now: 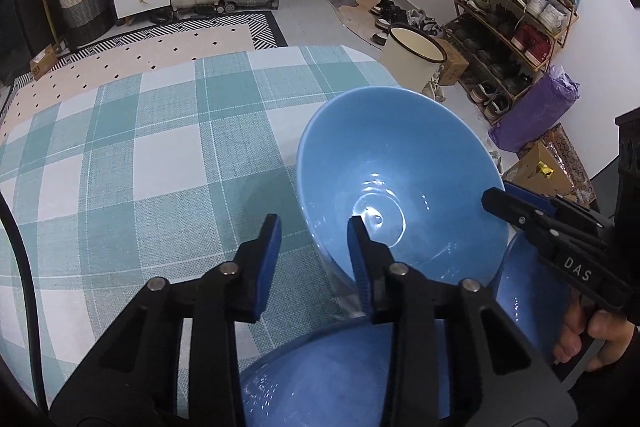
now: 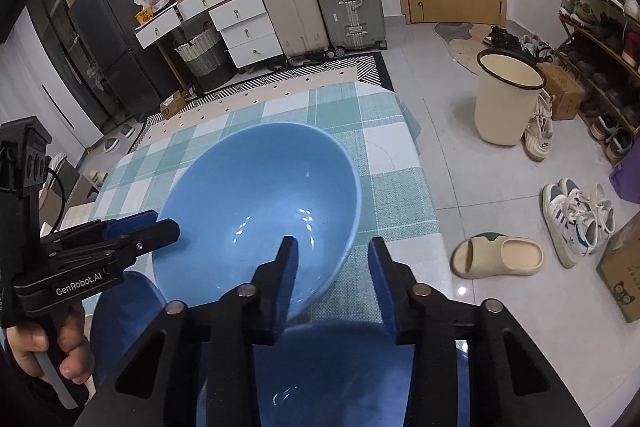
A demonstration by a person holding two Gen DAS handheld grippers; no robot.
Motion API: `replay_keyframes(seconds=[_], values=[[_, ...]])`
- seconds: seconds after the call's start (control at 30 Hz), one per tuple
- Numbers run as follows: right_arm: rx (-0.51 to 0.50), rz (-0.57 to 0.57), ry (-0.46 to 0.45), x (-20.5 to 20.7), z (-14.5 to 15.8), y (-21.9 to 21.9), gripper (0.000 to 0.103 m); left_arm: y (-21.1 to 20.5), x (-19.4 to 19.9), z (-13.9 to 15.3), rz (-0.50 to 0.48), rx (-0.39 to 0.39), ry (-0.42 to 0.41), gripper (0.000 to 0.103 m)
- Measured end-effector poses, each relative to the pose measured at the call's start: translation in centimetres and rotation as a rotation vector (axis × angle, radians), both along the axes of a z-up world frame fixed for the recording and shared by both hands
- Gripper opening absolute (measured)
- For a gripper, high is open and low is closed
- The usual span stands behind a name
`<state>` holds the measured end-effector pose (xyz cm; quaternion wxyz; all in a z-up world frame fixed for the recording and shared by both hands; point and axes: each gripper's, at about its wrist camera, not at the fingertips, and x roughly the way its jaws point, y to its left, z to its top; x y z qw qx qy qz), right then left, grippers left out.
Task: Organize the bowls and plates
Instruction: 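Lift the blue bowl with both tools and carry it over another blue bowl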
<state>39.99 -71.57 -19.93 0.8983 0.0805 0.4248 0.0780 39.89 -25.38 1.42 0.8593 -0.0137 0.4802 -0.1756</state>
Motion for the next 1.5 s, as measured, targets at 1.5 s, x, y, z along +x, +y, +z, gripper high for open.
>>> replay_keyframes(seconds=[1.5], values=[[-0.038,-0.006,-0.142,-3.9,4.5,-0.1,0.016,-1.2,-4.1,5.9,-0.026,0.011,-0.137,0.016]])
